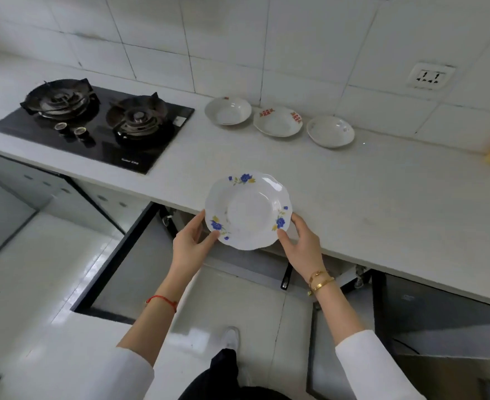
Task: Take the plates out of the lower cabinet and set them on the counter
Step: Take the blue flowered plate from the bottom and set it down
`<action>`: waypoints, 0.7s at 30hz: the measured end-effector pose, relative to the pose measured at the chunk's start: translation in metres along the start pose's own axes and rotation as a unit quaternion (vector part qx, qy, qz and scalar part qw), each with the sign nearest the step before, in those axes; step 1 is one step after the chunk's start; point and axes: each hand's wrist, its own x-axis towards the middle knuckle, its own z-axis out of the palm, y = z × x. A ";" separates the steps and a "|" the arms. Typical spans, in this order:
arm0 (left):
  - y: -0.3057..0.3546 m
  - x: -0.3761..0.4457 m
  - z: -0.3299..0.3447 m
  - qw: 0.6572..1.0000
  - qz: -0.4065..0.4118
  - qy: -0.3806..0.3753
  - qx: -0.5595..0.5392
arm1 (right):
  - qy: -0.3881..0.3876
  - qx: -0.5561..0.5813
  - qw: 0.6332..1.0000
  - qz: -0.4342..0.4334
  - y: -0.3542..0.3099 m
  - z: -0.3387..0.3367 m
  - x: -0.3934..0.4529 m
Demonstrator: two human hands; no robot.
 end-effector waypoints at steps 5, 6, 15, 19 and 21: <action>0.011 0.065 0.030 0.998 -0.002 -0.058 0.015 | 0.065 -0.006 0.998 0.025 0.006 -0.023 0.036; 0.014 0.078 0.037 0.997 0.003 -0.072 0.021 | 0.077 -0.007 0.996 0.032 0.007 -0.028 0.043; 0.032 0.176 0.107 0.981 0.042 -0.175 0.071 | 0.177 0.003 0.981 0.076 0.027 -0.072 0.092; 0.036 0.208 0.145 0.975 0.046 -0.199 0.090 | 0.202 0.003 0.975 0.094 0.040 -0.094 0.114; 0.038 0.221 0.164 0.973 0.043 -0.205 0.092 | 0.210 0.001 0.973 0.099 0.049 -0.106 0.126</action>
